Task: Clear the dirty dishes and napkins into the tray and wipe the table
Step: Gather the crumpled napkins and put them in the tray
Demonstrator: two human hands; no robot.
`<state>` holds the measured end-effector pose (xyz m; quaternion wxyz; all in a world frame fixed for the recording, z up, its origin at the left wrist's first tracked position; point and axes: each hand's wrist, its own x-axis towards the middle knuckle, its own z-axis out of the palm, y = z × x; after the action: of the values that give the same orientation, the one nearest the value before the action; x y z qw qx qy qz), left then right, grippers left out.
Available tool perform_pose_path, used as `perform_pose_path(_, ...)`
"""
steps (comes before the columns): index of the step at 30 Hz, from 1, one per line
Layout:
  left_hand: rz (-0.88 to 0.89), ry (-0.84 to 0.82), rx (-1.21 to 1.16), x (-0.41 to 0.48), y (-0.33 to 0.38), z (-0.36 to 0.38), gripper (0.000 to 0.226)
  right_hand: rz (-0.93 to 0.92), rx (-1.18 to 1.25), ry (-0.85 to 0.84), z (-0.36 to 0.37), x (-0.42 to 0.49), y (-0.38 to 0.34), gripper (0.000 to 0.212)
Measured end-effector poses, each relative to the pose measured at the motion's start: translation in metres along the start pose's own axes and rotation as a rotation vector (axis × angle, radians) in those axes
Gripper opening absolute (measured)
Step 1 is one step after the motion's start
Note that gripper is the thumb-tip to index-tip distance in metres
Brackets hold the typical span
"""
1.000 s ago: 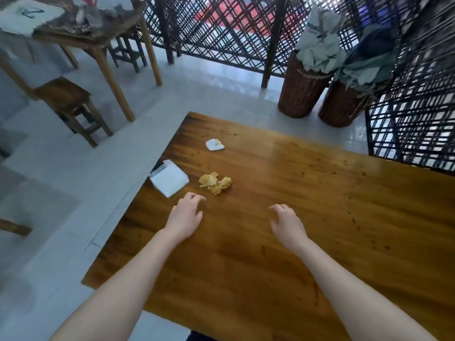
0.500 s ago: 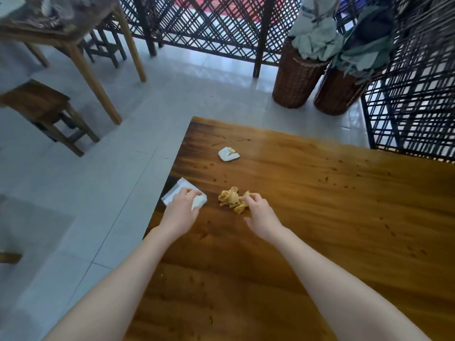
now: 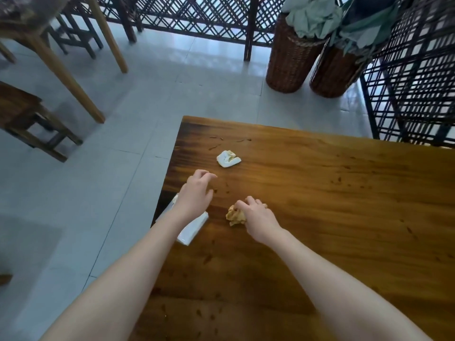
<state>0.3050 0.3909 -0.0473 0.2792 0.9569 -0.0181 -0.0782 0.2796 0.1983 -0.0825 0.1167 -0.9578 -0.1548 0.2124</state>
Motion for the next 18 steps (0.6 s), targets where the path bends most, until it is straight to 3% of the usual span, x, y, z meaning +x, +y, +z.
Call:
perform_pose_path(10,0.000,-0.009,0.129,0.067,0.028,0.026,0.052,0.164,0.182,0.119,-0.009,-0.040,0.063,0.049)
perform_pose_path(18,-0.013,-0.024,0.128,0.099,0.038,0.044,0.049,0.285,0.394,0.262,-0.018,-0.081,0.117,0.043)
